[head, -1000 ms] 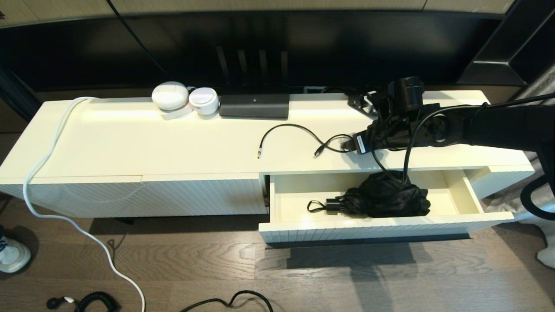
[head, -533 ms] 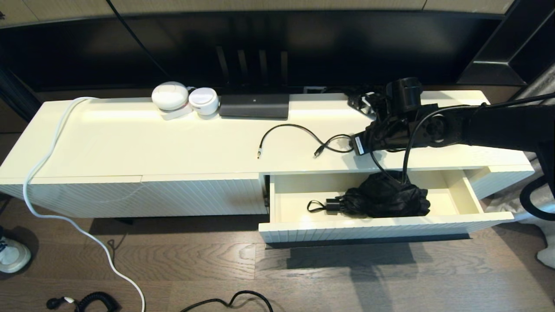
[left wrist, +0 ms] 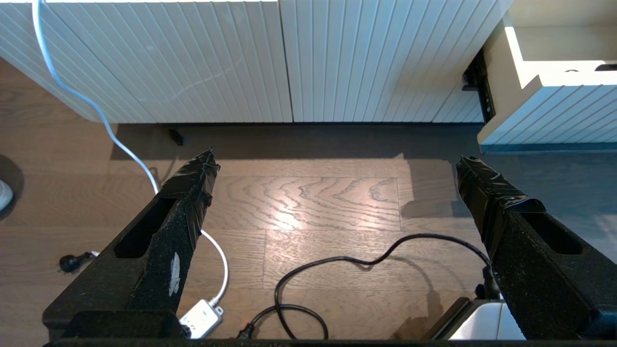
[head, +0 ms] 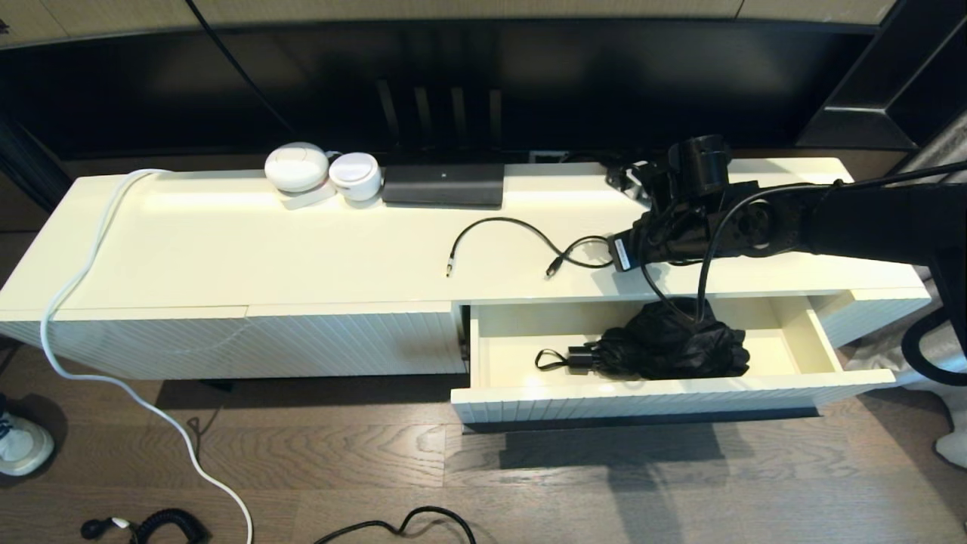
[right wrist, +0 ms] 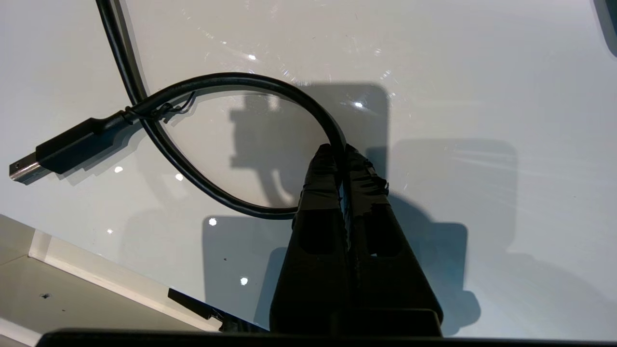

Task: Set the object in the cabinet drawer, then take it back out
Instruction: Put the data cable in the drawer

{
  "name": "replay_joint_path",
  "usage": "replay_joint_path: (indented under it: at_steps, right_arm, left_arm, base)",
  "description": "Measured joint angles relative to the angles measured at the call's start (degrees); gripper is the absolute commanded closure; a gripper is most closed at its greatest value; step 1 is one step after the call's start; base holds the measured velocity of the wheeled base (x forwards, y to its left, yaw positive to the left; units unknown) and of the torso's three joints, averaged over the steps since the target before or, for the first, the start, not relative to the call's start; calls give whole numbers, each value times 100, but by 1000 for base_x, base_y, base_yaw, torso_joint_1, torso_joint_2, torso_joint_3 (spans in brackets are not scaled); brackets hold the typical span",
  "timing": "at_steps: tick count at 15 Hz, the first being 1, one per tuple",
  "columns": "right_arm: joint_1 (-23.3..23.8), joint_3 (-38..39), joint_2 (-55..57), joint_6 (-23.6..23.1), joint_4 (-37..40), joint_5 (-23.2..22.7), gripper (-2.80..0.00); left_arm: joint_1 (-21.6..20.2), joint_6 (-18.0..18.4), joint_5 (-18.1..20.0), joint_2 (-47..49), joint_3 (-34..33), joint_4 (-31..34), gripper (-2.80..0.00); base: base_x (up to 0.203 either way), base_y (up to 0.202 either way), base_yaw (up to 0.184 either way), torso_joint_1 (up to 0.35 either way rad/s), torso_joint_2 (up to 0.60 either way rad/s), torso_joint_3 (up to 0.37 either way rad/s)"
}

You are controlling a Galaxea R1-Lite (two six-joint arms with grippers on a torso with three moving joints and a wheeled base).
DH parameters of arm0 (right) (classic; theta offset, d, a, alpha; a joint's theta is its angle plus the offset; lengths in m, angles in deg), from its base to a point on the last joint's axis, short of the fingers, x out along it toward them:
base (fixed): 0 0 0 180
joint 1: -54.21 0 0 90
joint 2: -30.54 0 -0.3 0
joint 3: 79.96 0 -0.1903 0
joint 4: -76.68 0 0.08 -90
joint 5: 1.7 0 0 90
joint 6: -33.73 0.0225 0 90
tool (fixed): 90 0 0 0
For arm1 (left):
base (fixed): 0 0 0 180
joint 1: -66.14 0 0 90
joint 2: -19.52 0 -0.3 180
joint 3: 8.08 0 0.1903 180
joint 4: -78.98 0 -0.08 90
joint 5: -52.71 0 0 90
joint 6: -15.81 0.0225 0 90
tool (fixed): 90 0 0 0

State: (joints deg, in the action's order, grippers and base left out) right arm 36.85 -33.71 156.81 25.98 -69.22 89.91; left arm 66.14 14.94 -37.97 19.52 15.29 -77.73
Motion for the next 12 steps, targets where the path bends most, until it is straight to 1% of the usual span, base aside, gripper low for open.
replay_joint_path:
  at_steps: [9,12]
  right_arm:
    - [-2,38,-324,-11,37,28,0]
    - [47,226,-759,-20,438,25,0]
  left_arm:
    - [0,1,1,0,0,0,-280]
    - [0,3,0,0,0,-1,-280]
  base:
    - [0,0,0,0,0,0]
    - [0,0,0,0,0,0]
